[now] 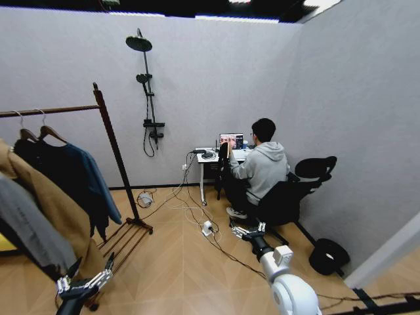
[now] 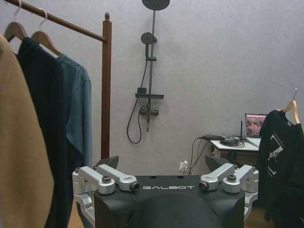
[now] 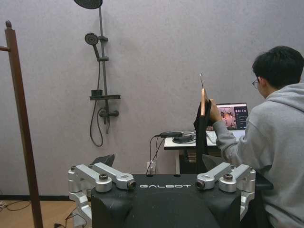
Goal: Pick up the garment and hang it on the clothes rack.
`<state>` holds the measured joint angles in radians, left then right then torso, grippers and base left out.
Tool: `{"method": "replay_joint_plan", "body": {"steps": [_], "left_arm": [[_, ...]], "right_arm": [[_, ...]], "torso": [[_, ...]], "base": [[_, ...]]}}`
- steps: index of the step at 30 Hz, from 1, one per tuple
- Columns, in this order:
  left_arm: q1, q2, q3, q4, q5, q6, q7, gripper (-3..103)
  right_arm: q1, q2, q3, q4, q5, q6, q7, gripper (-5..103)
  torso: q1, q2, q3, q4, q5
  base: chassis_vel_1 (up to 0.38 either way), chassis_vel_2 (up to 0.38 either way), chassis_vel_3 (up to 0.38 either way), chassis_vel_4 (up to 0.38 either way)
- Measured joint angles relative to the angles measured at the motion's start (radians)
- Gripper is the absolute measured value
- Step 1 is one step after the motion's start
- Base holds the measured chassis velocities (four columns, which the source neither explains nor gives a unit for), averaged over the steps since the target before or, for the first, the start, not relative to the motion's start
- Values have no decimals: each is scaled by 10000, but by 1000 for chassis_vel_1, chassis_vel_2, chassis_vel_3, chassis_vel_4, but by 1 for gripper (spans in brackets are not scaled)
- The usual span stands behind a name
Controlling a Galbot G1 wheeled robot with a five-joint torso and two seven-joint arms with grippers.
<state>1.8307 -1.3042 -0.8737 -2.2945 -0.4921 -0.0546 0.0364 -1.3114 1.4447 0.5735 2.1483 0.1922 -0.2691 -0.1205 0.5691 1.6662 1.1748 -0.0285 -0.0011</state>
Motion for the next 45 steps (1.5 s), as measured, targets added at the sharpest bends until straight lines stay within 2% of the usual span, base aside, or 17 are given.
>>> {"method": "replay_joint_plan", "body": {"steps": [5,6,9,12,16,17,20,24,27,28,32,33,34,37,40,41,45], "left_arm": [[0,0,0,-1,0,0,0,100],[1,0,0,0,0,0,0,100],[1,-1,0,-2,0,0,-1,100],[0,0,0,0,0,0,-1,100],[0,0,-1,-1,0,0,-1,100],[0,0,0,0,0,0,-2,100],[1,-1,0,-1,0,0,0,100],[0,0,0,0,0,0,-1,100],[2,0,-1,-2,0,0,-1,100],[1,0,0,0,0,0,0,100],[0,0,-1,-2,0,-1,0,100],[0,0,-1,-2,0,-1,0,100],[0,0,0,0,0,0,-3,100],[-1,0,0,-1,0,0,0,100],[-2,2,0,0,0,0,1,100],[1,0,-1,-1,1,0,-1,100],[2,0,-1,-1,1,0,-2,100]], "right_arm": [[-2,1,-16,-45,-36,76,-6,100],[0,-3,-12,-48,-38,82,-5,100],[29,-14,15,-50,-40,88,-5,100],[53,-24,23,-70,-43,108,-5,100],[64,-22,15,-129,-96,135,-6,100],[70,-13,8,-144,-165,153,-5,100],[99,0,-11,-184,-379,287,100,100],[224,15,17,-209,-928,523,337,100],[373,-32,86,-190,-933,383,427,100],[501,-54,121,-206,-950,359,490,100],[690,-39,59,-218,-1044,307,981,100],[690,-39,59,-218,-1044,307,981,100],[794,22,0,-129,-1286,193,1494,100],[893,87,-27,-44,-1642,97,1973,100],[1060,95,-74,104,-1805,-222,2549,100],[1361,83,-70,92,-1795,-538,2753,100],[1899,-15,45,-192,-1740,-699,2946,100]], "torso": [[-2,0,0,2,22],[-3,1,-1,2,-3],[-4,2,-1,6,24],[-4,2,-2,0,1],[0,0,1,2,22],[-3,2,-2,0,-4],[-3,2,-1,6,23],[-5,3,-3,0,-2],[-3,2,0,5,29],[-4,3,-2,-1,-8],[-3,2,0,4,26],[-3,2,0,4,26],[-2,2,-1,0,-7],[11,-4,4,6,25],[9,-3,2,-6,-5],[8,-4,3,9,20],[-7,1,-1,8,7]], "base": [[-353,331,355,-348],[-355,320,393,-341],[-352,404,331,-356],[-373,343,346,-342],[-363,361,362,-353],[-379,326,355,-371],[-371,371,336,-367],[-323,359,327,-364],[-327,362,335,-356],[-367,327,343,-338],[-355,377,350,-355],[-324,394,362,-332],[-372,330,341,-317],[-273,282,300,-269],[-199,164,39,-108],[-11,88,26,21],[7,-8,21,34]]}}
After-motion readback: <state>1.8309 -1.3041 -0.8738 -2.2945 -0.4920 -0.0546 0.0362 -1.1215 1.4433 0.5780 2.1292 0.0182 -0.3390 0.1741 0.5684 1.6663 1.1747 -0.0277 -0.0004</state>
